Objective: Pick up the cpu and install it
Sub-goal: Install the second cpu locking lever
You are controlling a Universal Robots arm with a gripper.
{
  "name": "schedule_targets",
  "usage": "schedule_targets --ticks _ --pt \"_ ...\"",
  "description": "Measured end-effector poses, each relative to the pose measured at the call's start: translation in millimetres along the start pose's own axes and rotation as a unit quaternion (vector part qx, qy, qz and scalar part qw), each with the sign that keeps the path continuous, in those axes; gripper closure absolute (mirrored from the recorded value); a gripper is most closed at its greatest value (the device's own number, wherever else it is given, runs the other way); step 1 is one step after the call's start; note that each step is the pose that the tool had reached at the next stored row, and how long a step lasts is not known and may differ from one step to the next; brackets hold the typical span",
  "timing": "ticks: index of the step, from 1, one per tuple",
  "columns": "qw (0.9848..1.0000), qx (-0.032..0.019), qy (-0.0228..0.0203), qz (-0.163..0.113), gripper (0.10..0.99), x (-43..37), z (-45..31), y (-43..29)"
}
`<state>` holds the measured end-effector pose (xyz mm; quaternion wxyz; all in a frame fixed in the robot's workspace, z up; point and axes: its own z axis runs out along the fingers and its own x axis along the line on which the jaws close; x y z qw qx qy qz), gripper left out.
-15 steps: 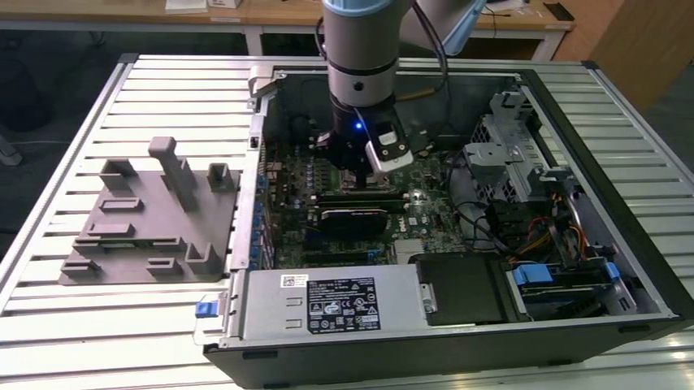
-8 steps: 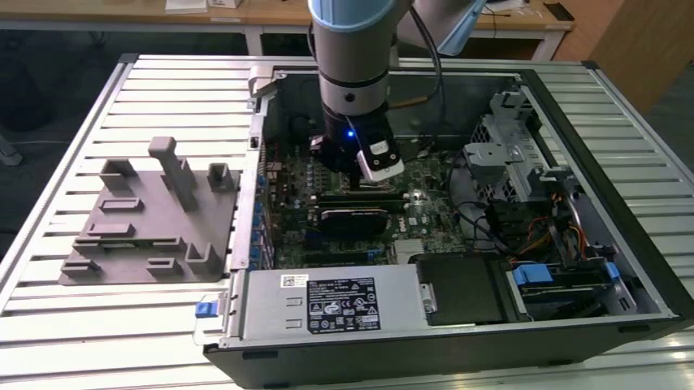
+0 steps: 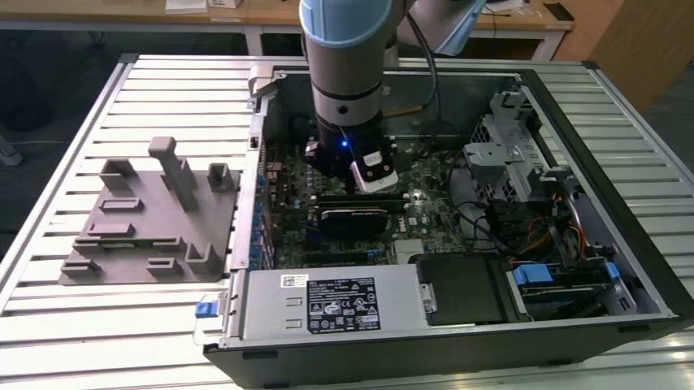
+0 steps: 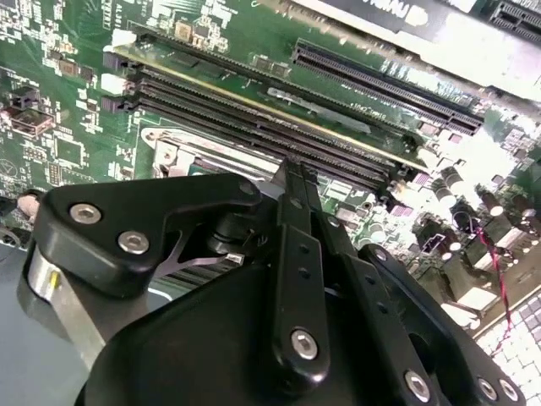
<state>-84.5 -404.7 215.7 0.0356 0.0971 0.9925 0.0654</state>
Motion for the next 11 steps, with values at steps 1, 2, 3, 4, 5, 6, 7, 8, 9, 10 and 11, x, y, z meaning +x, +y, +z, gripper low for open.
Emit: schedule_targets --ticks 1,2,3,4,5,6,7,8,9,10,11 --pt "1.0000 -0.0037 0.0007 0.000 0.980 0.1 0.4 -1.3" --pt "1.0000 -0.0083 0.0016 0.000 0.980 0.4 0.9 -2.5" --pt "0.9999 -0.0127 0.0025 0.000 0.980 0.7 1.4 -3.6" --pt "0.9999 -0.0168 0.0034 0.000 0.980 1.1 1.8 -4.7" --pt "0.9998 -0.0207 0.0042 0.000 0.980 1.8 2.4 -5.7" --pt "0.9997 -0.0244 0.0048 0.001 0.980 2.4 3.1 -6.4" --pt "0.9996 -0.0273 0.0055 0.000 0.980 3.2 3.9 -6.8" --pt "0.9995 -0.0296 0.0060 0.000 0.980 3.8 5.1 -7.1" --pt "0.9995 -0.0318 0.0064 0.000 0.980 4.5 6.4 -7.4" --pt "0.9994 -0.0339 0.0068 0.000 0.980 5.3 7.6 -7.7" --pt "0.9993 -0.0358 0.0072 0.000 0.980 5.9 8.9 -8.0"
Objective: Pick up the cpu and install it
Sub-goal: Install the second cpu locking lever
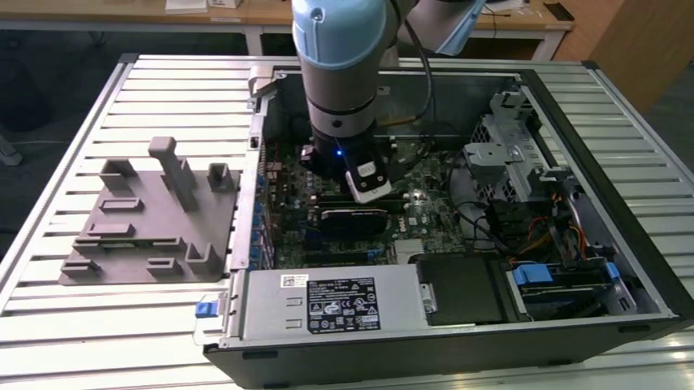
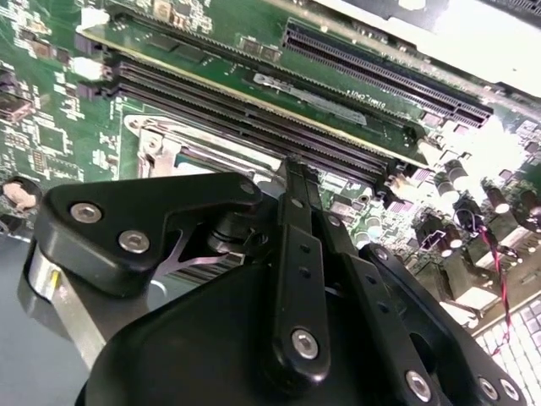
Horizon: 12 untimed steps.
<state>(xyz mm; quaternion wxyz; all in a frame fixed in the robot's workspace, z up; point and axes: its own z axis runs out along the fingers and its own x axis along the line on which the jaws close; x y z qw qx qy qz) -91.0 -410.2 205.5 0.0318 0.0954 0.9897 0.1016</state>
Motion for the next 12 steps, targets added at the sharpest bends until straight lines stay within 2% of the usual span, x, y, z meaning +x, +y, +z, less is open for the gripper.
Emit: schedule_targets --ticks 4,7,9,12 --pt "0.9999 -0.0099 0.0021 0.000 0.980 1.2 4.1 -1.5" --pt "0.9997 -0.0250 0.0049 0.001 0.980 1.6 4.6 -3.6" --pt "0.9994 -0.0333 0.0065 0.001 0.980 2.2 4.9 -5.1" --pt "0.9991 -0.0411 0.0080 0.002 0.980 2.5 5.2 -7.3"
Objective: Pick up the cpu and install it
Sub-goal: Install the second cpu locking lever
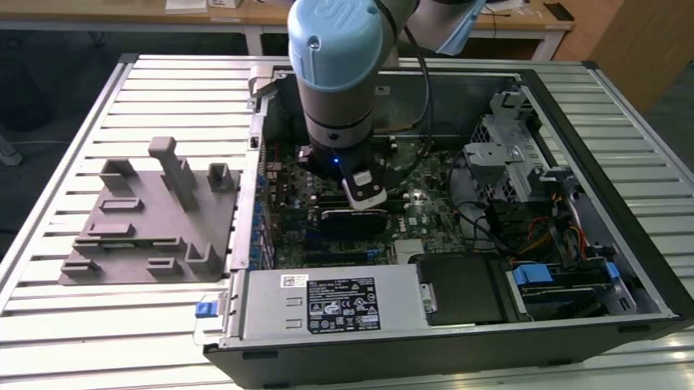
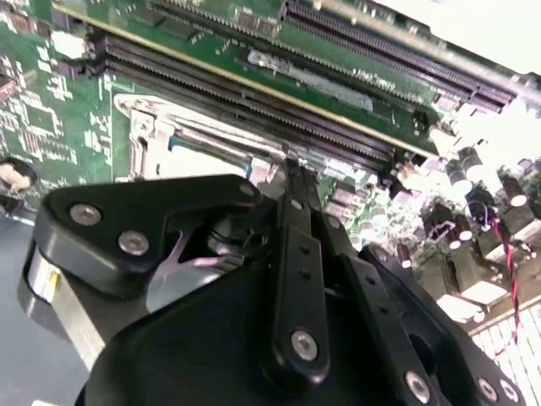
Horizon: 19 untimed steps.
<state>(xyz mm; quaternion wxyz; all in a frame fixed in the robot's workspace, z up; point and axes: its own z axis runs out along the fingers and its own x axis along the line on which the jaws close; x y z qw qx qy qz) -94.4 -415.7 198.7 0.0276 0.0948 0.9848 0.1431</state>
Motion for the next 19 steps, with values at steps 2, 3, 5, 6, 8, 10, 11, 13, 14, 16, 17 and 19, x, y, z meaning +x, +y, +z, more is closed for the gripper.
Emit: schedule_targets --ticks 2,3,5,6,8,10,11,13,14,16,17,19 --pt "1.0000 -0.0015 0.0002 0.000 0.980 0.1 -0.1 -0.4" --pt "1.0000 -0.0014 0.0002 0.000 0.980 0.1 -0.2 -0.4" --pt "1.0000 -0.0014 0.0003 0.000 0.980 0.0 -0.2 -0.5" --pt "1.0000 -0.0014 0.0003 0.000 0.980 0.0 -0.4 -0.4" --pt "1.0000 -0.0014 0.0003 0.000 0.980 -0.1 -3.2 0.4" --pt "1.0000 -0.0014 0.0003 0.000 0.980 -0.2 -9.2 2.3" --pt "1.0000 -0.0014 0.0003 0.000 0.980 -0.3 -12.4 3.2" --pt "1.0000 -0.0014 0.0003 0.000 0.980 -0.5 -18.3 5.0" --pt "1.0000 -0.0013 0.0003 0.000 0.980 -0.5 -21.2 5.8" --pt "1.0000 -0.0014 0.0003 0.000 0.980 -0.8 -27.5 7.7" --pt "1.0000 -0.0014 0.0003 0.000 0.980 -0.9 -30.9 8.8" --pt "1.0000 -0.0015 0.0003 0.000 0.980 -1.2 -37.1 10.7"
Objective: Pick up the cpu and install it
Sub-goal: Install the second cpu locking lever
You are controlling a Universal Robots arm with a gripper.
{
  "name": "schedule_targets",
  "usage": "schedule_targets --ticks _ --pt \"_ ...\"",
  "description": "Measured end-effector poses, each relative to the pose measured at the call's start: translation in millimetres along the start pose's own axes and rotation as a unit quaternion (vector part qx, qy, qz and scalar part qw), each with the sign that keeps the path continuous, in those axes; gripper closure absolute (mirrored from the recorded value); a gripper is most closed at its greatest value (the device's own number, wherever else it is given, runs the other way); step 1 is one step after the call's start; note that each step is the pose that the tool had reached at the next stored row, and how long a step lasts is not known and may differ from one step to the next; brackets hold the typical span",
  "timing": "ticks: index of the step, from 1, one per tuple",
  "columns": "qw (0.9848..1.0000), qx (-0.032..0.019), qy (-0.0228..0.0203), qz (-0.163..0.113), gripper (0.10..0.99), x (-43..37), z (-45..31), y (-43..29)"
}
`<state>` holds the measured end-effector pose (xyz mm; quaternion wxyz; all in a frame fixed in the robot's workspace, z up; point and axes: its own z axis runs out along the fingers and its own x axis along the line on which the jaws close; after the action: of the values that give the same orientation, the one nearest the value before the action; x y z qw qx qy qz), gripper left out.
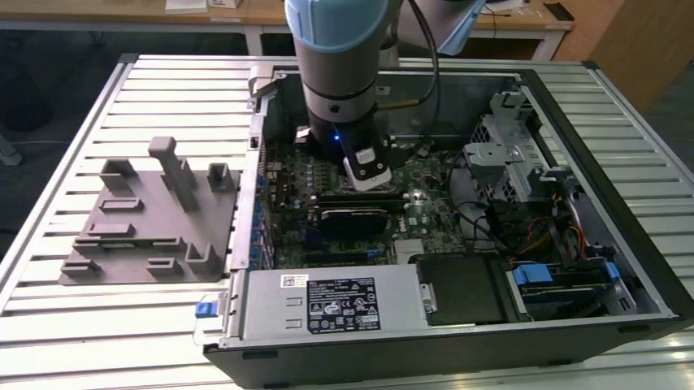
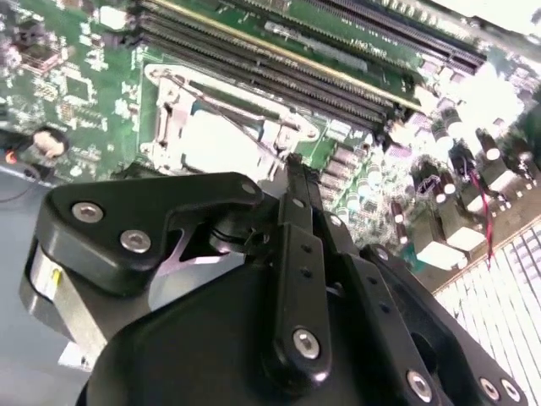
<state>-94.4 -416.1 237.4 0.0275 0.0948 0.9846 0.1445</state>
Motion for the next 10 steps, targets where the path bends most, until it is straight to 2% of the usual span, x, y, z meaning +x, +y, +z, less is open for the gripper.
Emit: schedule_targets --ticks 3,7,10 --pt "1.0000 0.0001 0.0001 0.000 0.980 -0.6 -8.2 2.5" --pt "1.0000 0.0007 0.0000 0.000 0.980 -3.7 -15.3 5.3" --pt "1.0000 0.0042 -0.0001 0.001 0.980 -9.2 -17.9 7.3"
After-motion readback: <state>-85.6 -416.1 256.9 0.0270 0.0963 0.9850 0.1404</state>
